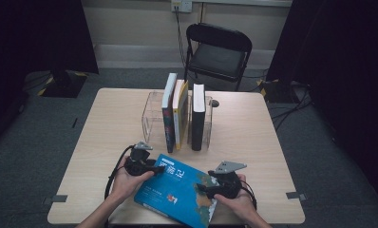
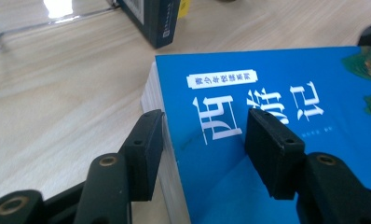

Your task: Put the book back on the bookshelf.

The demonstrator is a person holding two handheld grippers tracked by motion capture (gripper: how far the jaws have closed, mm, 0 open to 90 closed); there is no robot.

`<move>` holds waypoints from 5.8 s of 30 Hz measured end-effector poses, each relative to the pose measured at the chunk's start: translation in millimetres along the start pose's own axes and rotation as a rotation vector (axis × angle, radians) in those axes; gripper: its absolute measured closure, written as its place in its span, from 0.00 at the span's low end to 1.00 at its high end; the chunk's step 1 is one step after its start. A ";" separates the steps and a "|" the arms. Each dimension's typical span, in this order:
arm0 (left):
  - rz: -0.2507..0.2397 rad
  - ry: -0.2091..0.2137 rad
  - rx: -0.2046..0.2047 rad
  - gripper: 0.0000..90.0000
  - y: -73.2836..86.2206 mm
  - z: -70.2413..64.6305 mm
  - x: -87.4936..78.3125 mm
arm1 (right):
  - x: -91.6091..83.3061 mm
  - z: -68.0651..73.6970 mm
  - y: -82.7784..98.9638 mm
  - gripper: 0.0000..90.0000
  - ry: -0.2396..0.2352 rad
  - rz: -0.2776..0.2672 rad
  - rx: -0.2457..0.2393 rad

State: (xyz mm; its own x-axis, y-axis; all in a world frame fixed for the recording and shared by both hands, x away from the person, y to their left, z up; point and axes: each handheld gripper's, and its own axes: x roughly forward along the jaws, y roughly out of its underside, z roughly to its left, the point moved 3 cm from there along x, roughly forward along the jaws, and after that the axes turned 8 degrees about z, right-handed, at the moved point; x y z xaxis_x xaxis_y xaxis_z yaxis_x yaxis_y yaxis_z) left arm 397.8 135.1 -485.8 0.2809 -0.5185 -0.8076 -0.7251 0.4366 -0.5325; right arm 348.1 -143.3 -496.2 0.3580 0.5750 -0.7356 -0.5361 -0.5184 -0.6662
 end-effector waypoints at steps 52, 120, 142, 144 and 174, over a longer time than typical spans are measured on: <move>0.017 0.058 0.073 0.44 71.9 -6.5 -39.1 | 14.9 -4.5 -27.1 0.58 0.014 0.032 0.024; 0.018 0.126 -0.068 0.40 19.5 -16.1 5.0 | -16.5 20.9 11.8 0.50 0.036 0.038 0.138; 0.042 0.214 -0.065 0.46 38.3 -22.7 -3.0 | 5.1 -10.1 -5.0 0.44 0.051 -0.052 0.268; 0.044 0.214 -0.070 0.46 38.3 -22.7 -2.9 | 5.3 -9.4 -3.2 0.44 0.038 -0.054 0.275; 0.038 0.210 -0.068 0.39 37.9 -20.9 -0.7 | -13.7 1.8 0.1 0.61 -0.039 -0.104 0.457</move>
State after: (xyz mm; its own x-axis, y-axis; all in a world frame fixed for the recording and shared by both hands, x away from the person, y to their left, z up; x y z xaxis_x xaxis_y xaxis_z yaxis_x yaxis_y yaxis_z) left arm 357.0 136.7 -500.1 0.1209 -0.6472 -0.7526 -0.7755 0.4117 -0.4786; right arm 341.8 -150.1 -486.0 0.4034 0.6375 -0.6564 -0.7835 -0.1298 -0.6076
